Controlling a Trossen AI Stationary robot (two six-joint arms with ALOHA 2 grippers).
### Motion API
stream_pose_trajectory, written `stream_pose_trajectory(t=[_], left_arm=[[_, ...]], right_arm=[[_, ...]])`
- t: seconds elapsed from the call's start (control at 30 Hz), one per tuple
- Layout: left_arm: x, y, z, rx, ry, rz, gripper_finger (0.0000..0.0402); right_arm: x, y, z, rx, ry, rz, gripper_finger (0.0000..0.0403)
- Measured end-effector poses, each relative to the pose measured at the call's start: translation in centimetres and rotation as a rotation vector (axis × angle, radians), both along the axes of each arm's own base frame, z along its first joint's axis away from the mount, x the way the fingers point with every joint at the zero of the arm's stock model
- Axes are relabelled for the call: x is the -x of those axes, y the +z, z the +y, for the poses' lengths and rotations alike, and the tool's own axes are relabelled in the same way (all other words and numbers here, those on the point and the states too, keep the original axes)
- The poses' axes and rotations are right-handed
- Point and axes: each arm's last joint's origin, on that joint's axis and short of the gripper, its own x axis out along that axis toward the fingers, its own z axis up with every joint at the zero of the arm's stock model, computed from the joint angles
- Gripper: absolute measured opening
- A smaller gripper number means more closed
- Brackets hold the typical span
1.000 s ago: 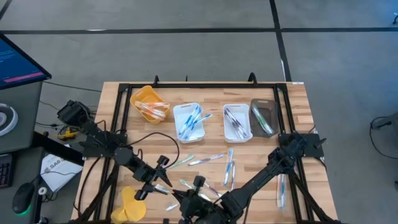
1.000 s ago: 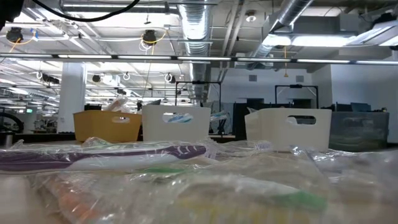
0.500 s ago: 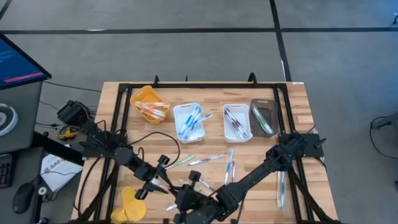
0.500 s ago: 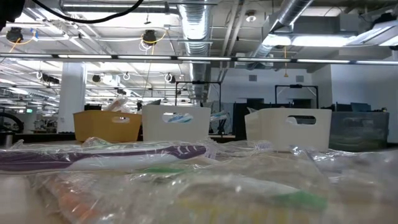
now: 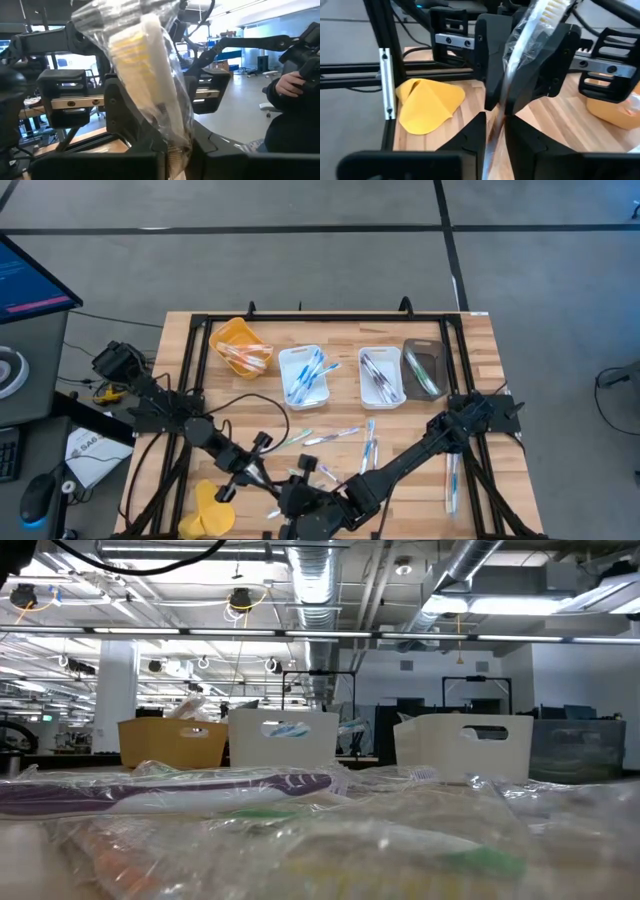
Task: Pick & Place Toothbrushes
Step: Put the middle orange toothbrush into the orange bin
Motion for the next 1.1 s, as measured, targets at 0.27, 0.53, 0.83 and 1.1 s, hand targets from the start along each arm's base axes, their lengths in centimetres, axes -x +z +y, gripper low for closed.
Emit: stream_pose_trajectory(t=[0.27,0.53,0.83,1.1], left_arm=[[0.0,-0.1,0.0,-0.005,0.003,0.006,0.0015],[0.0,-0.1,0.0,-0.005,0.009,0.006,0.0013],[0.0,-0.1,0.0,0.001,0.005,0.015,0.0013],[-0.1,-0.2,0.0,-0.004,0.016,0.026,0.0013]], right_arm=[[0.4,-0.4,0.2,-0.01,0.063,0.073,0.0131],[2.7,0.2,0.3,-0.046,0.032,0.189,0.0162],[5.7,-0.6,2.6,-0.24,0.058,0.359,0.0133],[6.9,-3.2,4.1,-0.2,0.006,0.428,0.0119]])
